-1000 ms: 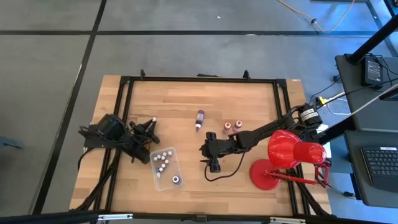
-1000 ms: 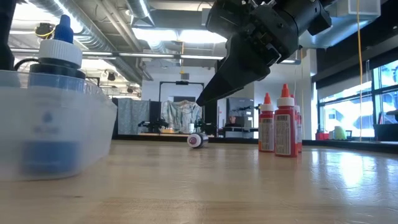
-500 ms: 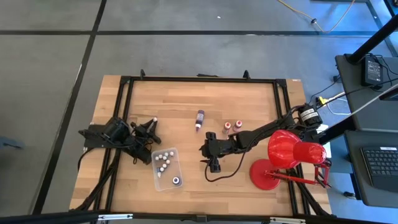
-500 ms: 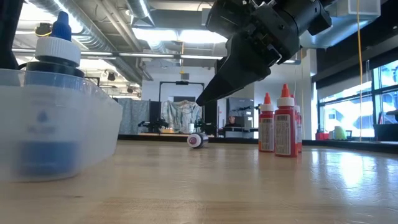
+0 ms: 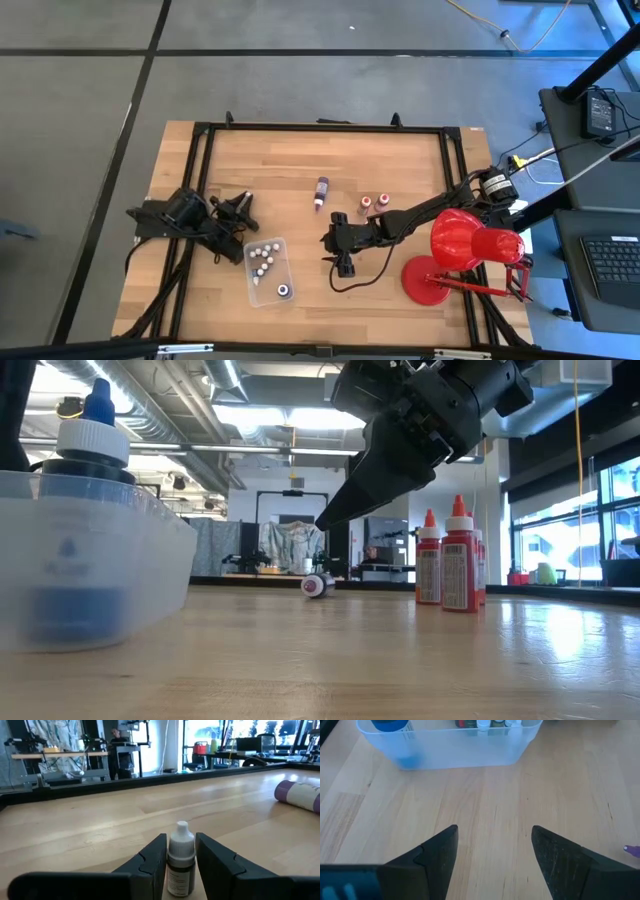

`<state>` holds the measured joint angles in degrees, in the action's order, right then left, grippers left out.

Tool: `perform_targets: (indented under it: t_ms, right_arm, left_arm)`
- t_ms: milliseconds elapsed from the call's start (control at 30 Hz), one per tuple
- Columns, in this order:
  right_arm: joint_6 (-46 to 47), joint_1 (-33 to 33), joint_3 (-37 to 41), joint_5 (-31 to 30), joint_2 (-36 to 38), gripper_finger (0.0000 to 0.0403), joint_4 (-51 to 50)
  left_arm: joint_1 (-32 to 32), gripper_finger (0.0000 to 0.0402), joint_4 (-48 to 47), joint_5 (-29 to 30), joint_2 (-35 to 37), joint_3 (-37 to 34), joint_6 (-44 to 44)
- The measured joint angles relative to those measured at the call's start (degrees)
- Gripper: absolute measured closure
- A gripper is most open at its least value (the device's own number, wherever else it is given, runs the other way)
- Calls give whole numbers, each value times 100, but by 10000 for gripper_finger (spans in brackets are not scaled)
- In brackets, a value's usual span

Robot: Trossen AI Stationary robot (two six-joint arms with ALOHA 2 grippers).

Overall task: Pick & Place food coloring
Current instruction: Put the small red food coloring bottle into the bin

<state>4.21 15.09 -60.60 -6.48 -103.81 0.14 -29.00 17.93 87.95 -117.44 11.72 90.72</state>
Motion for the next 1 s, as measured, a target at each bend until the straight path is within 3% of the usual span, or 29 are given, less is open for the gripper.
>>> perform_targets:
  t_ms: [267,600,833,1000]
  right_arm:
    - [0,4,0,2,0,147,-51]
    - [1,4,0,5,2,147,-100]
    - [122,4,0,7,2,147,-140]
    - [149,4,0,9,2,147,-195]
  left_arm:
    - [-91,273,-17,-702,705,-416,-178]
    - [198,208,-20,-1203,2153,-700,-1746]
    - [431,181,-28,-1208,3233,-699,-3491]
    - [520,172,-12,-1762,4174,-697,-4474]
